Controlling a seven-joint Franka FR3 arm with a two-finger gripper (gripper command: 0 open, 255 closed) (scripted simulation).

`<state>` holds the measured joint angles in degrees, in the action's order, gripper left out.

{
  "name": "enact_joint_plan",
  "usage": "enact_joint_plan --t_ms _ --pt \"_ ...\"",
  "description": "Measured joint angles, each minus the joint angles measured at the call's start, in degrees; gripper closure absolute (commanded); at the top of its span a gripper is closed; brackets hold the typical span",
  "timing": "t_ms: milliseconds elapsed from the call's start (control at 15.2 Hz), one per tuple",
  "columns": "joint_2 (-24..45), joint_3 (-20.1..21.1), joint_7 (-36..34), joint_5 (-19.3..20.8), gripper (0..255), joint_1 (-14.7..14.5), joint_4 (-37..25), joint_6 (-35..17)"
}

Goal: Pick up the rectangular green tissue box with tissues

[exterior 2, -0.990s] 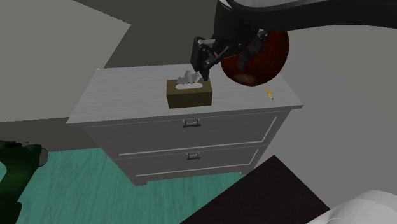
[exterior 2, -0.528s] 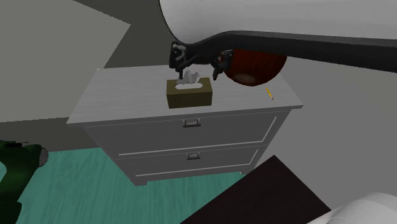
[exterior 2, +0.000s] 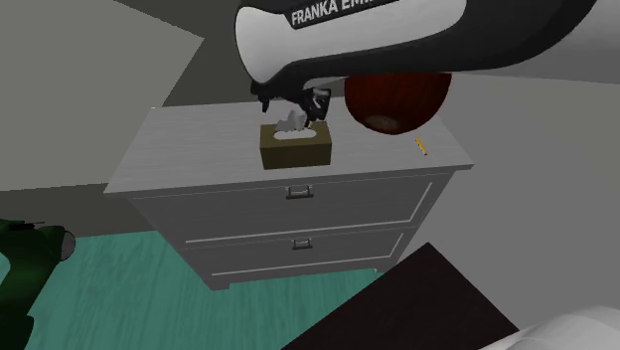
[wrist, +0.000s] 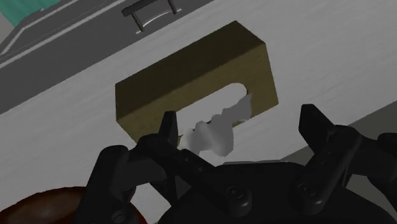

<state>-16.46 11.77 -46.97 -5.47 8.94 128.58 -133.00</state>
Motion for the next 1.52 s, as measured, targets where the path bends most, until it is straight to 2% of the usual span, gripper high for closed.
enact_joint_plan --t_ms 330,792,858,1518 --pt "8.1 0.5 -8.0 -0.7 0 1.7 -3.8 -6.4" --pt "10.8 0.9 -8.8 -0.5 0 1.7 -1.1 -12.0" --pt "11.0 0.9 -8.9 -0.5 255 1.6 -0.9 -12.3" --pt "11.0 0.9 -9.0 -0.4 255 1.6 -0.9 -12.7"
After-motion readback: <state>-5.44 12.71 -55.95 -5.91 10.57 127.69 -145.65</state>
